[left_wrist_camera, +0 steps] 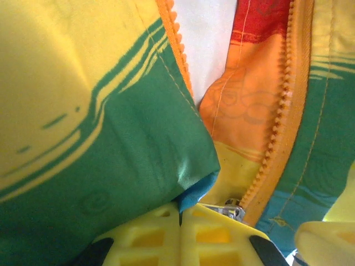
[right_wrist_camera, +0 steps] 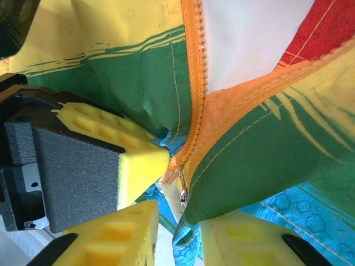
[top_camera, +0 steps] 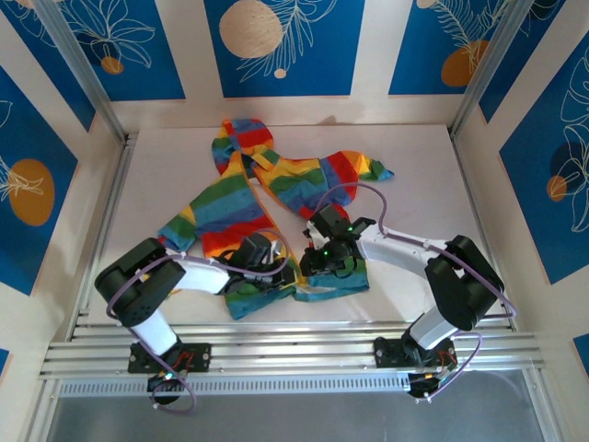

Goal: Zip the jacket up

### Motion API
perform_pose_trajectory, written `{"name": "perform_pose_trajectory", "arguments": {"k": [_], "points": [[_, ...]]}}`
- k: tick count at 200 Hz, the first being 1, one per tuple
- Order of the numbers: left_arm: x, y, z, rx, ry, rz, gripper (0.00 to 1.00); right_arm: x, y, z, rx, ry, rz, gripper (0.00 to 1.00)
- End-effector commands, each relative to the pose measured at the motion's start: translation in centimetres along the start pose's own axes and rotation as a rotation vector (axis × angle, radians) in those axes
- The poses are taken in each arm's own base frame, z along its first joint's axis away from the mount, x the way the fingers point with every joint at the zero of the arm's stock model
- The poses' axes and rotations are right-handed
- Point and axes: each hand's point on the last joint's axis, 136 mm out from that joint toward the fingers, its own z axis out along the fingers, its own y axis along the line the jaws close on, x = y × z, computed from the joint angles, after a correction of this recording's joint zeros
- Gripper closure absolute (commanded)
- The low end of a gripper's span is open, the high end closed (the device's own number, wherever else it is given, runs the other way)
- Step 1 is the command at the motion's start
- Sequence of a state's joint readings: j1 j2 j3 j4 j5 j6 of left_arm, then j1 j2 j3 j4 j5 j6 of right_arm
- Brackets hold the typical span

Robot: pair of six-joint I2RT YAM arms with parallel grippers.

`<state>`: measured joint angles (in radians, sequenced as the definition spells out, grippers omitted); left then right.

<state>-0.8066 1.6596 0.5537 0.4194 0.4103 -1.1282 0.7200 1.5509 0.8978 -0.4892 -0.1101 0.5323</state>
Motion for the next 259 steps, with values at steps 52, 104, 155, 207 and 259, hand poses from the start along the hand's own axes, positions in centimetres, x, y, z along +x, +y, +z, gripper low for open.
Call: {"name": "perform_pose_trajectory", "arguments": {"k": [52, 104, 155, 207, 259], "points": [[-0.1, -0.2, -0.4, -0.001, -0.021, 0.019, 1.00, 0.9, -1.1, 0.8, 0.000, 0.070, 0.046, 0.80], [-0.8, -3.1, -2.3, 0.076, -0.050, 0.126, 1.00, 0.0, -0.6, -1.1, 0.011, -0.005, -0.026, 1.00], [-2.8, -6.2, -8.0, 0.085, -0.193, 0.319, 1.00, -3.8, 2.3, -7.2, 0.002, -0.328, -0.275, 1.00], [-4.5, -10.0, -11.8, 0.126, -0.304, 0.527, 1.00, -5.1, 4.8, -9.1, -0.059, -0.508, -0.511, 1.00], [-4.4, -10.7, -10.5, 0.175, -0.274, 0.597, 1.00, -4.8, 5.7, -10.3, -0.127, -0.463, -0.449, 1.00]]}}
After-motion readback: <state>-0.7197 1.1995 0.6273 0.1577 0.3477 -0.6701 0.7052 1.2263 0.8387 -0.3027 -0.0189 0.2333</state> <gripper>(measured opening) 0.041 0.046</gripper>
